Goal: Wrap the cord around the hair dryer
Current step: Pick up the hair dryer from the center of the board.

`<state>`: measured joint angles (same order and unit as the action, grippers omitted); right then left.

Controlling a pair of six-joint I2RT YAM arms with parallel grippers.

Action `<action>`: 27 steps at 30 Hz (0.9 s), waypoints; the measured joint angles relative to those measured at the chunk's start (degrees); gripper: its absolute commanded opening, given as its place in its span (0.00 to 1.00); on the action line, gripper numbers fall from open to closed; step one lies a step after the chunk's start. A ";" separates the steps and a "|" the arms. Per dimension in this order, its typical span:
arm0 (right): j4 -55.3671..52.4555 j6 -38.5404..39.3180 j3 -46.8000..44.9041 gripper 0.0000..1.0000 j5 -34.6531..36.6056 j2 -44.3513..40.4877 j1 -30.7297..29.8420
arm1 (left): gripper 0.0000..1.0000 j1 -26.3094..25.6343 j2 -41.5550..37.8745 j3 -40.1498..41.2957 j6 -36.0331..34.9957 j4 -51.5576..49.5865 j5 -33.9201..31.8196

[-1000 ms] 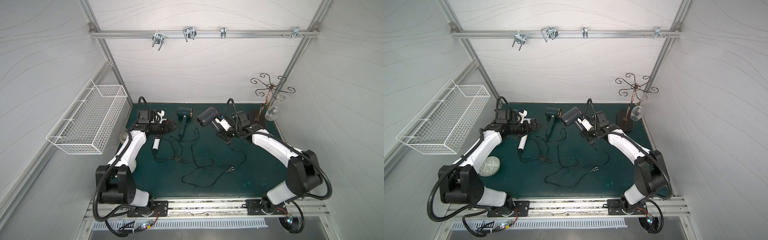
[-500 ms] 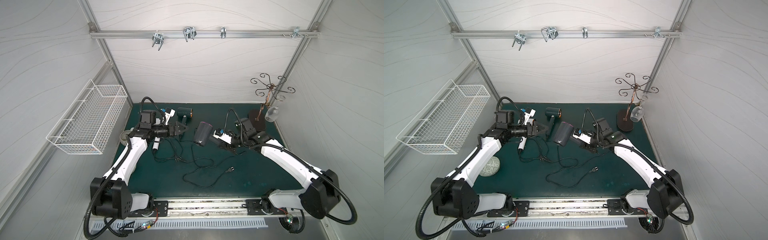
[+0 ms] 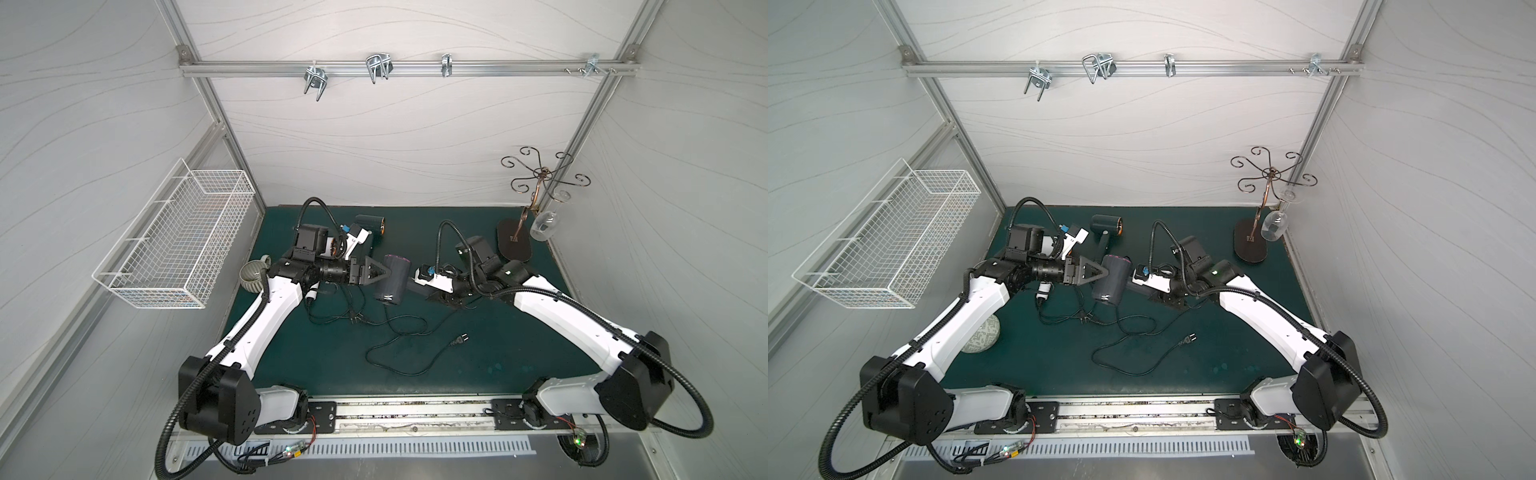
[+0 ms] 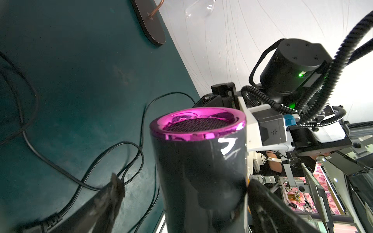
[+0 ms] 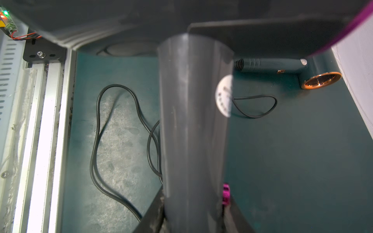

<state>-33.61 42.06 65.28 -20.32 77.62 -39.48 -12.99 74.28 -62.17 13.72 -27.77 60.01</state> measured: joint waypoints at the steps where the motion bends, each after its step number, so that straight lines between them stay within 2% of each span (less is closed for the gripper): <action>1: 0.02 0.02 0.33 0.00 0.13 0.39 -0.33 | 0.98 -0.24 0.00 -0.04 -0.13 -0.35 -0.11; 22: -0.37 0.55 5.29 0.00 3.21 4.92 -4.28 | 0.98 -3.37 2.23 -3.15 -4.20 -7.76 -5.16; 27: -0.46 1.27 6.93 0.00 3.91 5.70 -4.55 | 0.90 -4.48 3.28 -3.82 -5.07 -8.87 -5.27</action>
<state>-34.06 43.33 72.20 -16.40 83.33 -44.03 -17.47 77.56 -66.00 8.64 -36.64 54.74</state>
